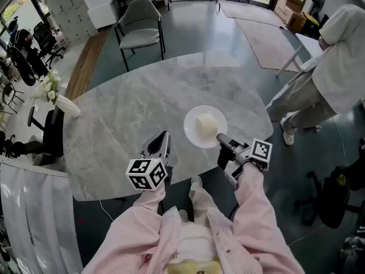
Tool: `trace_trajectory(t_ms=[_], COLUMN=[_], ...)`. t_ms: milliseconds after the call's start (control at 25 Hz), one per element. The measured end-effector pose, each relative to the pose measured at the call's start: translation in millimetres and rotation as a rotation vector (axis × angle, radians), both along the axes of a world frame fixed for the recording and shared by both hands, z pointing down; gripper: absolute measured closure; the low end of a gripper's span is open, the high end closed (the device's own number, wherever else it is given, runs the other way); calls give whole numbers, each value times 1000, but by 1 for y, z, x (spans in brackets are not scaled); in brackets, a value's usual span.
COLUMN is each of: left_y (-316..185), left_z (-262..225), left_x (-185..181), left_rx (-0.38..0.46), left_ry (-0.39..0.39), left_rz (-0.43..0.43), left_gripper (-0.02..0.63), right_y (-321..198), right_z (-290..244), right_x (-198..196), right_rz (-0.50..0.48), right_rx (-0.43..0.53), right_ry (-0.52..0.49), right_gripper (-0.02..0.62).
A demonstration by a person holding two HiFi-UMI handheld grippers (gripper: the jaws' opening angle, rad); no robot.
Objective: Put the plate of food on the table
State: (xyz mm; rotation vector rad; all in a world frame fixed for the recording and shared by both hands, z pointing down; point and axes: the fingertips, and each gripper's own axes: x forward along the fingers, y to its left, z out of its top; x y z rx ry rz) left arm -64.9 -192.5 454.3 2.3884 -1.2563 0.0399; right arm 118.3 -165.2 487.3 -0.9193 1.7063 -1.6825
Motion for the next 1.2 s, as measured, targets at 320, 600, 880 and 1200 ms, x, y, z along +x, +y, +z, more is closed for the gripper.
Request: trace_trajectory(t_ms=[320,600,880,1200], left_y=[-49,-74,-92,-111], left_z=[22,57,94,127], left_x=[5,13,17,14], left_rx=[-79,-157,-253,-341], left_ry=[0,13,15,21], left_rz=[-77,-117,-137,-128], left_gripper=[614,614,614,614], right_y=[-65,-103,-129,-148], right_z=[28,67,107,133], right_x=[6,5,3,-4], right_rz=[-96,-158,-169,-179], right_rx=[-45,-80,-148,-200], right_ry=[11,38,57,94], right_gripper=[580,580,580,580])
